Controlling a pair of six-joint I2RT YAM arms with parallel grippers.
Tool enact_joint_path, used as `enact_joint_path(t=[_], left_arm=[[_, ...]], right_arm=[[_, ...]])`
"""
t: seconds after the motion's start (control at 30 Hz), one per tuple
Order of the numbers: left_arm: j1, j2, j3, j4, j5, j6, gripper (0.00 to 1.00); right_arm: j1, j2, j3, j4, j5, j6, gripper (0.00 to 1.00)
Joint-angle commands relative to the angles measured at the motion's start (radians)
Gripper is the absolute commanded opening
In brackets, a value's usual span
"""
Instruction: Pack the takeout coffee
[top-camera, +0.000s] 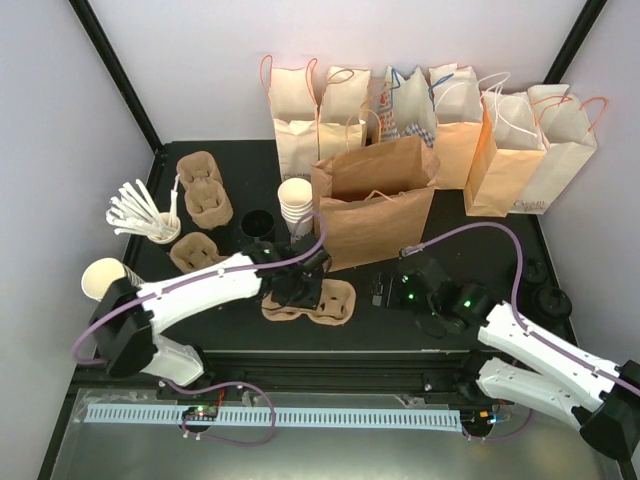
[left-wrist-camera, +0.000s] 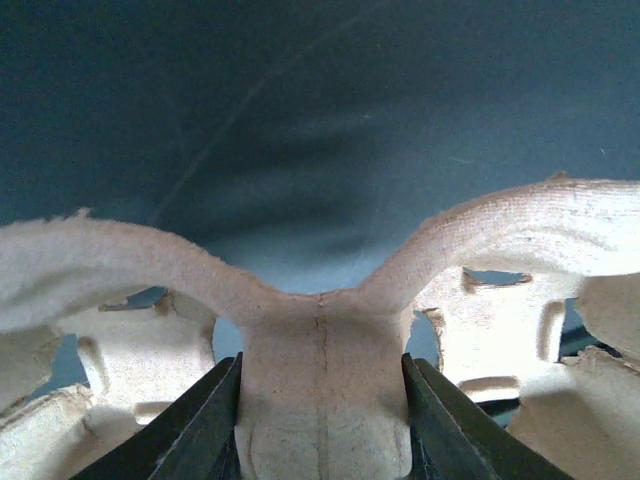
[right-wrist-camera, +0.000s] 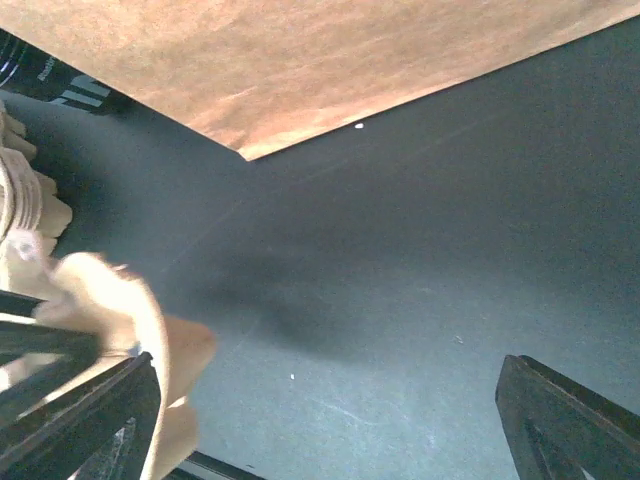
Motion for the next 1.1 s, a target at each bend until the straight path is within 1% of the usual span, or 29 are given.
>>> enact_joint_path(t=[0.0, 0.03, 0.1, 0.13, 0.23, 0.27, 0.37, 0.43, 0.53, 0.6, 0.67, 0.73, 0.8, 0.83, 0.97, 1.07], left_arm=[[-0.032, 0.114, 0.037, 0.116, 0.045, -0.242, 0.43], [-0.035, 0.14, 0.046, 0.12, 0.054, -0.265, 0.46], [-0.035, 0.181, 0.058, 0.16, 0.103, -0.275, 0.61], [-0.035, 0.195, 0.066, 0.173, 0.128, -0.275, 0.69], [-0.038, 0.164, 0.074, 0.171, 0.109, -0.275, 0.87], [-0.036, 0.132, 0.069, 0.167, 0.094, -0.27, 0.89], [-0.008, 0.013, 0.036, 0.131, 0.064, -0.247, 0.9], [0.038, -0.077, -0.019, 0.116, 0.082, -0.219, 0.89], [0.14, -0.215, -0.09, 0.055, 0.091, -0.143, 0.88], [0.222, -0.293, -0.157, 0.045, 0.096, -0.083, 0.88], [0.311, -0.352, -0.238, 0.062, 0.155, -0.022, 0.87], [0.402, -0.387, -0.317, 0.074, 0.28, 0.01, 0.85], [0.461, -0.392, -0.375, 0.102, 0.395, 0.039, 0.83], [0.475, -0.388, -0.393, 0.11, 0.428, 0.041, 0.82], [0.507, -0.381, -0.458, 0.162, 0.47, 0.036, 0.78], [0.539, -0.378, -0.476, 0.18, 0.498, 0.043, 0.77]], right_arm=[[-0.008, -0.006, 0.064, -0.172, 0.076, -0.042, 0.95], [-0.007, -0.004, 0.067, -0.18, 0.077, -0.048, 0.95], [-0.007, -0.007, 0.071, -0.175, 0.062, -0.07, 0.96], [-0.007, -0.011, 0.073, -0.176, 0.056, -0.079, 0.97], [-0.005, -0.029, 0.072, -0.164, 0.038, -0.09, 1.0], [-0.006, -0.034, 0.067, -0.159, 0.032, -0.087, 1.0], [0.0, -0.033, 0.058, -0.129, -0.001, -0.076, 0.97], [0.021, -0.007, 0.064, -0.113, -0.006, -0.051, 0.96], [0.075, 0.078, 0.116, -0.108, -0.003, 0.02, 0.96], [0.122, 0.159, 0.189, -0.138, 0.023, 0.088, 0.96], [0.167, 0.258, 0.268, -0.176, 0.031, 0.137, 0.96], [0.201, 0.359, 0.348, -0.232, 0.026, 0.181, 0.96], [0.228, 0.443, 0.392, -0.245, -0.002, 0.219, 0.95], [0.238, 0.489, 0.405, -0.239, -0.016, 0.235, 0.94], [0.29, 0.6, 0.456, -0.235, -0.019, 0.298, 0.91], [0.313, 0.665, 0.482, -0.228, -0.017, 0.359, 0.89]])
